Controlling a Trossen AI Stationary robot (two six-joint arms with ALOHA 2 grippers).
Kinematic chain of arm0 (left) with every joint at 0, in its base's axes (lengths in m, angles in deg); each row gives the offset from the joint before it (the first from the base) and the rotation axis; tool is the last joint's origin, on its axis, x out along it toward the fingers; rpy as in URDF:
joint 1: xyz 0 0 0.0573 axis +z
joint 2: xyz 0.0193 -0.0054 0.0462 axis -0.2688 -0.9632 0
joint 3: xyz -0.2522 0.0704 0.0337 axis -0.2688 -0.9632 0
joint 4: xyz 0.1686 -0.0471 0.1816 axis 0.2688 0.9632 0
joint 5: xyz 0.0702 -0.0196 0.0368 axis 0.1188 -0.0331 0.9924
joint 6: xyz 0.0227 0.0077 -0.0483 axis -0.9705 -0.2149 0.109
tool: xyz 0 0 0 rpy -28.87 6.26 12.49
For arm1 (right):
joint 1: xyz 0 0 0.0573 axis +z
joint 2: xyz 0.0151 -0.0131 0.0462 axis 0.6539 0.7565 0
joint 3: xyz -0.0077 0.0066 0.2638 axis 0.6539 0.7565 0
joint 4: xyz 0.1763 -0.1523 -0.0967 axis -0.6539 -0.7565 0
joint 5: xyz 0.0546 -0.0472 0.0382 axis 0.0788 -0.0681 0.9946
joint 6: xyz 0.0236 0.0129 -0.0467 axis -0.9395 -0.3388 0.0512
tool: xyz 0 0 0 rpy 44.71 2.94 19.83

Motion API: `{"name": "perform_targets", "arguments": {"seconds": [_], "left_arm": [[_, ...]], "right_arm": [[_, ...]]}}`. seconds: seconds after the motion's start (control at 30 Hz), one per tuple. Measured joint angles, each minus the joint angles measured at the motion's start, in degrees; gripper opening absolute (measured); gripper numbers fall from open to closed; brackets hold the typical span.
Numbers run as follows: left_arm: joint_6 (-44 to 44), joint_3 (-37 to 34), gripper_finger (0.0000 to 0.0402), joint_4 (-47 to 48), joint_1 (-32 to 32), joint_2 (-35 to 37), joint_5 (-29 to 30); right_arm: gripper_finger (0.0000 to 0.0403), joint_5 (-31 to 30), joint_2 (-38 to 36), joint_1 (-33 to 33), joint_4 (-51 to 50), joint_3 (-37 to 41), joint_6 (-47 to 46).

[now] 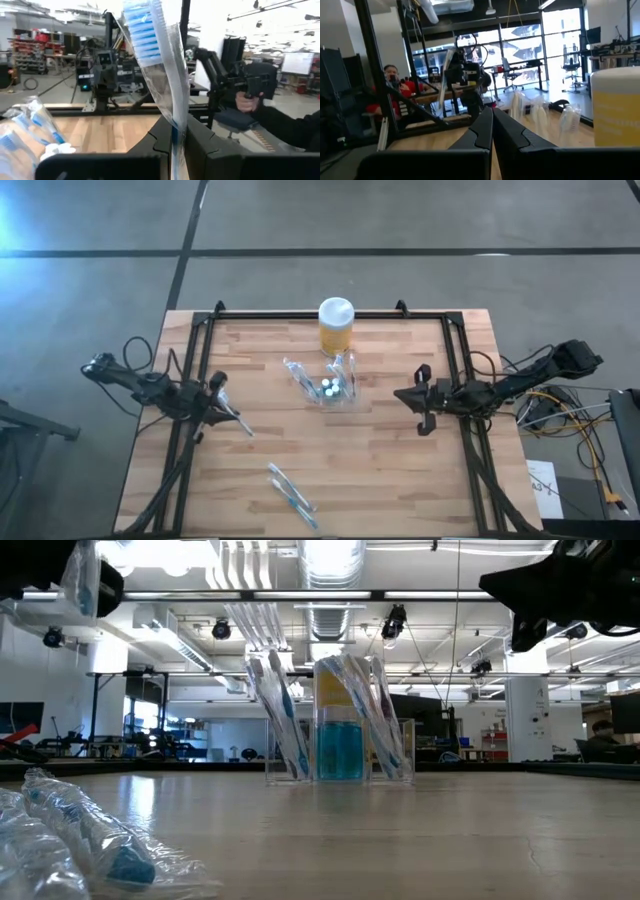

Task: Pick & Place toothbrushing station
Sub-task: Put the blue toothbrush into the transparent organizer

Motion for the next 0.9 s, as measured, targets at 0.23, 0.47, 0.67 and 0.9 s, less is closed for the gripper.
{"name": "perform_targets", "arguments": {"seconds": [0.23, 0.47, 0.67, 0.9], "left_arm": [[0.04, -1.53, 0.0025, -11.09, 0.39, -8.93, 1.19], [-1.37, -0.87, 0.0025, -22.77, 1.50, -19.14, 1.28], [-0.10, 2.91, 0.0025, -27.76, 3.32, -27.26, 3.03], [-2.71, 7.90, 0.0028, -32.78, 4.95, -37.92, 5.64]], "right_arm": [[0.0008, -0.02, 0.15, 0.02, 1.32, -0.02, 2.73], [0.0008, -0.09, 2.31, -0.03, 1.52, -0.02, 3.62], [0.0008, -0.27, 3.31, -0.05, 4.72, -0.02, 10.39], [0.0008, -0.22, 3.30, -0.10, 4.87, -0.02, 12.38]]}}
